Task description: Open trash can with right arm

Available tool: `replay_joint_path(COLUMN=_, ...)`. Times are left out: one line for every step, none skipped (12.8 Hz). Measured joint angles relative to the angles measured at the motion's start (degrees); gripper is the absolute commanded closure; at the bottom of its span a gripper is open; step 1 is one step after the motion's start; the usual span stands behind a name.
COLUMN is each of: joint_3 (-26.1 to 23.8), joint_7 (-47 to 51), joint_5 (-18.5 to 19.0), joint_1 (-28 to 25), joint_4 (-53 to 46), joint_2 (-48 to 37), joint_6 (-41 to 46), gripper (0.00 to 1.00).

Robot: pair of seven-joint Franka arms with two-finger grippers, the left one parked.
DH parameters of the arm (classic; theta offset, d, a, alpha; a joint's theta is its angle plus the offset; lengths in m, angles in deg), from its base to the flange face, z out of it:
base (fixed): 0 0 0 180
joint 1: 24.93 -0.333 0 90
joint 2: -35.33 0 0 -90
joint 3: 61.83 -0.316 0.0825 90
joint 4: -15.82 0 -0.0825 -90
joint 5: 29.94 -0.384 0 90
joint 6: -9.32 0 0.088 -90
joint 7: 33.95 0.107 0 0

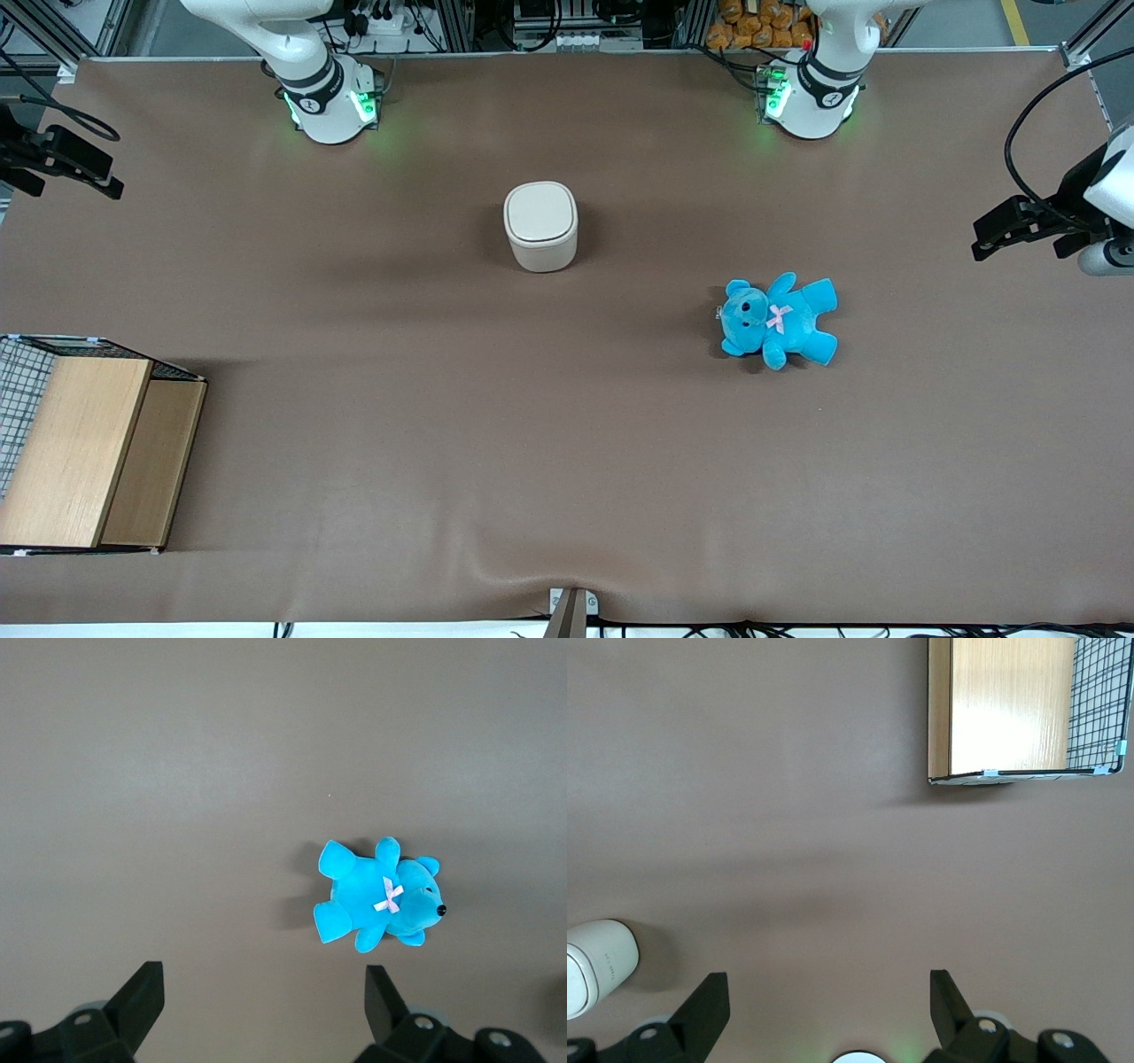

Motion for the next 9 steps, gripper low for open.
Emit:
replay_joint_path(joint_3=0.01, joint_7=-0.01, joint_5=0.0, joint_1=0.0, joint_4=0.0, joint_2=0.0, joint_6=0.02, gripper=0.0)
replay_joint_path(joint_3=0.01, joint_7=-0.02, joint_5=0.0, joint_1=0.0, joint_4=0.0, joint_2=0.0, joint_6=0.08, gripper=0.0)
replay_joint_path(joint_3=0.01, joint_7=-0.03, joint_5=0.0, joint_1=-0.01, joint_4=0.0, joint_2=0.0, joint_6=0.12, gripper=0.0)
replay_joint_path(joint_3=0.01, joint_7=-0.03, joint_5=0.0, joint_1=-0.01, joint_4=0.0, joint_2=0.01, joint_6=0.15, gripper=0.0)
replay_joint_path(joint_3=0.01, joint_7=-0.03, joint_5=0.0, joint_1=-0.01, joint_4=0.01, joint_2=0.03, joint_6=0.21, gripper=0.0)
replay_joint_path(joint_3=0.01, joint_7=-0.03, joint_5=0.0, joint_1=-0.01, joint_4=0.02, joint_2=0.09, joint_6=0.51, gripper=0.0)
replay_joint_path(joint_3=0.01, joint_7=-0.03, joint_5=0.0, joint_1=-0.02, joint_4=0.02, joint_2=0.17, joint_6=0.97, gripper=0.0)
replay_joint_path(joint_3=0.01, joint_7=-0.03, joint_5=0.0, joint_1=-0.06, joint_4=0.03, joint_2=0.23, joint_6=1.27, gripper=0.0)
replay_joint_path(joint_3=0.0, joint_7=-0.03, joint_5=0.0, joint_1=-0.15, joint_4=0.06, joint_2=0.26, joint_6=1.48, gripper=0.0)
